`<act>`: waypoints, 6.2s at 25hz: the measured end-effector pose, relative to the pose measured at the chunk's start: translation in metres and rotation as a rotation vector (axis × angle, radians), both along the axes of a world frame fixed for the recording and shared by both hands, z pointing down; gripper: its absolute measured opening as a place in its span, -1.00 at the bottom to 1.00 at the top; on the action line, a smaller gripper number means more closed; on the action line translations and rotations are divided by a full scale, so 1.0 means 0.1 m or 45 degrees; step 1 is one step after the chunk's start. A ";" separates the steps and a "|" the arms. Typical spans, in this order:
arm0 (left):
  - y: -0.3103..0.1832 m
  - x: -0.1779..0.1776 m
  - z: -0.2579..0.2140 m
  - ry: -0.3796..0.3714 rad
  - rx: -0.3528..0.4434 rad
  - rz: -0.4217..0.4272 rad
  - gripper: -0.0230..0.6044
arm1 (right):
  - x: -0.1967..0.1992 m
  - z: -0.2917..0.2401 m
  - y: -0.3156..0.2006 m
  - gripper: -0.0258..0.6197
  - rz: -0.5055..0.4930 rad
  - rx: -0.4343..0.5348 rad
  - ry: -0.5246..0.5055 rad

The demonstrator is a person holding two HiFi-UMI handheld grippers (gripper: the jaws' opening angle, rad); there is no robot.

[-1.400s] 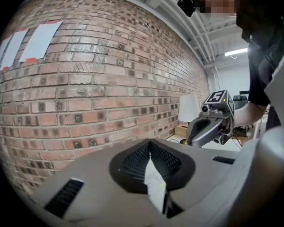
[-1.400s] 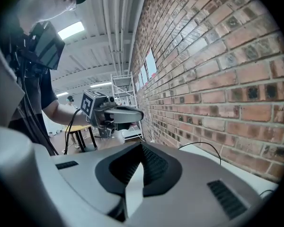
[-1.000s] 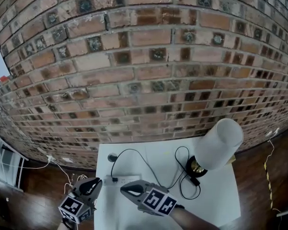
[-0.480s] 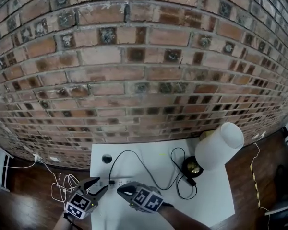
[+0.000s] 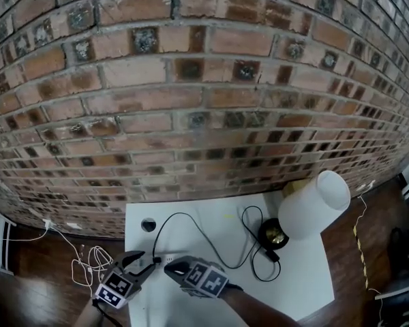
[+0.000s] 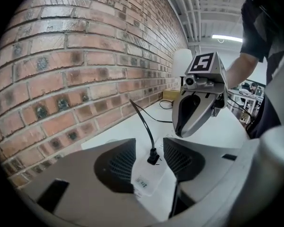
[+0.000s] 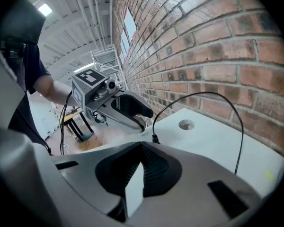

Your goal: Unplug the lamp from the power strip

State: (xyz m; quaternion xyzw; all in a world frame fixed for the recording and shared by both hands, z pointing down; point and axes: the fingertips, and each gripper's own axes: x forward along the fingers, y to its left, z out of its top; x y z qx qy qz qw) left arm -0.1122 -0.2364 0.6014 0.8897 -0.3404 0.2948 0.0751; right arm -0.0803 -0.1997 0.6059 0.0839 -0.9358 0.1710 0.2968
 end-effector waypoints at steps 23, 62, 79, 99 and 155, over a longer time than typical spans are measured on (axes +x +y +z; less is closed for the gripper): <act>-0.07 0.12 0.46 -0.134 -0.095 0.118 -0.43 | -0.06 0.36 -0.03 -0.94 -0.021 -0.075 0.059; -0.07 0.23 0.45 -0.008 -0.133 0.145 -0.69 | -0.03 0.59 -0.16 -0.94 0.127 -0.131 0.279; -0.03 0.23 0.40 0.027 -0.117 0.117 -0.70 | -0.02 0.59 -0.13 -0.93 0.165 -0.154 0.279; -0.15 0.16 0.41 0.143 -0.182 -0.004 -0.71 | -0.02 0.67 -0.21 -0.93 0.227 -0.270 0.287; -0.34 0.12 0.16 0.192 -0.097 -0.041 -0.76 | -0.08 0.66 -0.28 -0.93 0.292 -0.325 0.231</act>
